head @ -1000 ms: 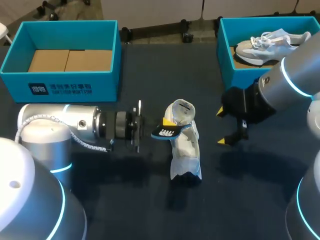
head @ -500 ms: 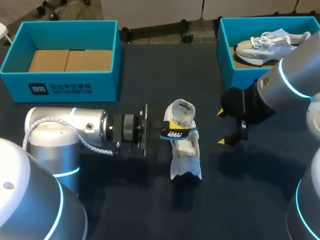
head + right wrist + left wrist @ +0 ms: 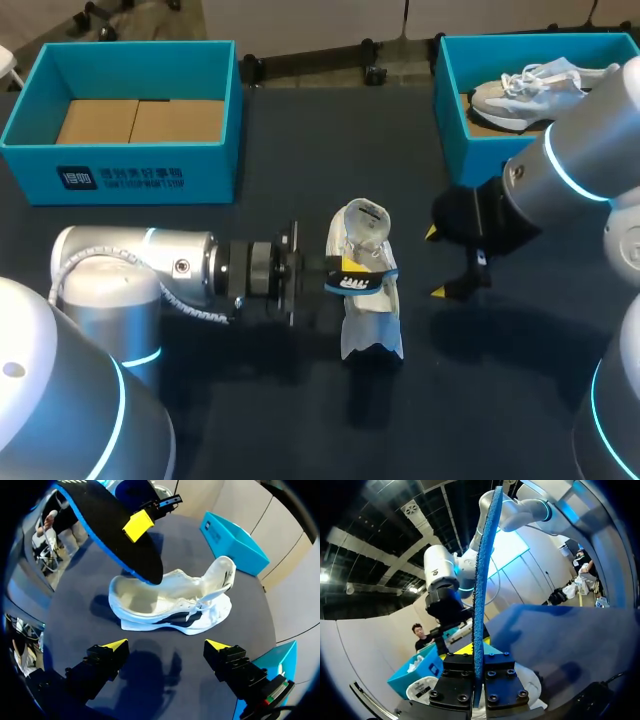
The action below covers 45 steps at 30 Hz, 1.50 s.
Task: Take the shoe out of the shoebox, open the shoe tongue, remove and reinsert the insole, then place the shoe into the shoebox
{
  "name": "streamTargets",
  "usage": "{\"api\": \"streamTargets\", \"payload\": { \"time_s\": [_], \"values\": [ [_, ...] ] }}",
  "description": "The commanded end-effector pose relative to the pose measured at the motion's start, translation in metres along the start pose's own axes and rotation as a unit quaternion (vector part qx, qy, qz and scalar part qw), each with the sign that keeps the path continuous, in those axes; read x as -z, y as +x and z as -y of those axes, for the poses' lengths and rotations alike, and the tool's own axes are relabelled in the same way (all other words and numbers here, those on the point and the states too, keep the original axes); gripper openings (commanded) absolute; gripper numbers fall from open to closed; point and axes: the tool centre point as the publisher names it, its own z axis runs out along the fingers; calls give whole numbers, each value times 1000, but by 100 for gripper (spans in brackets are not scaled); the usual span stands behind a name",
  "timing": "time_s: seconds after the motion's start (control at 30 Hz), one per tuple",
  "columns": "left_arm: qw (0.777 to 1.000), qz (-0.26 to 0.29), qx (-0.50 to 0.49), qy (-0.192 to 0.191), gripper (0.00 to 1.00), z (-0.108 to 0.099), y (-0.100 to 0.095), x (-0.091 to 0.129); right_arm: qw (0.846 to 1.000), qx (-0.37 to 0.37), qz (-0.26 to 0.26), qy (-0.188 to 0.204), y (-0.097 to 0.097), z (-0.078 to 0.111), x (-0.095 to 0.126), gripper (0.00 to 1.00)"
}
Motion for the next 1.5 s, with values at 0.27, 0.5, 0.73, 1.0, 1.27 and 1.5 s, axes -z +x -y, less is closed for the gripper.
{"api": "streamTargets", "payload": {
  "time_s": [0.27, 0.5, 0.73, 1.0, 1.27, 1.5],
  "values": [
    [1000, 1, 7, -5, 0, -3, 10, -6, 1000, 14, -7, -2, 5, -2, -10, 100],
    [1000, -1, 5, -6, 0, -6, 15, -13, 1000, 22, -15, -1, 5, -3, -16, 100],
    [1000, 0, -1, -10, 0, -14, 17, -20, 1000, 21, -16, -5, 5, 2, -17, 100],
    [1000, 2, 1, -22, 0, -28, 16, -25, 999, 32, -16, -10, 2, 0, -20, 100],
    [1000, 7, 1, -29, 0, -33, 14, -27, 999, 40, -16, -14, -1, -1, -20, 100],
    [999, 6, 2, -39, 0, -41, 17, -26, 999, 45, -21, -14, -2, -2, -23, 100]
  ]
}}
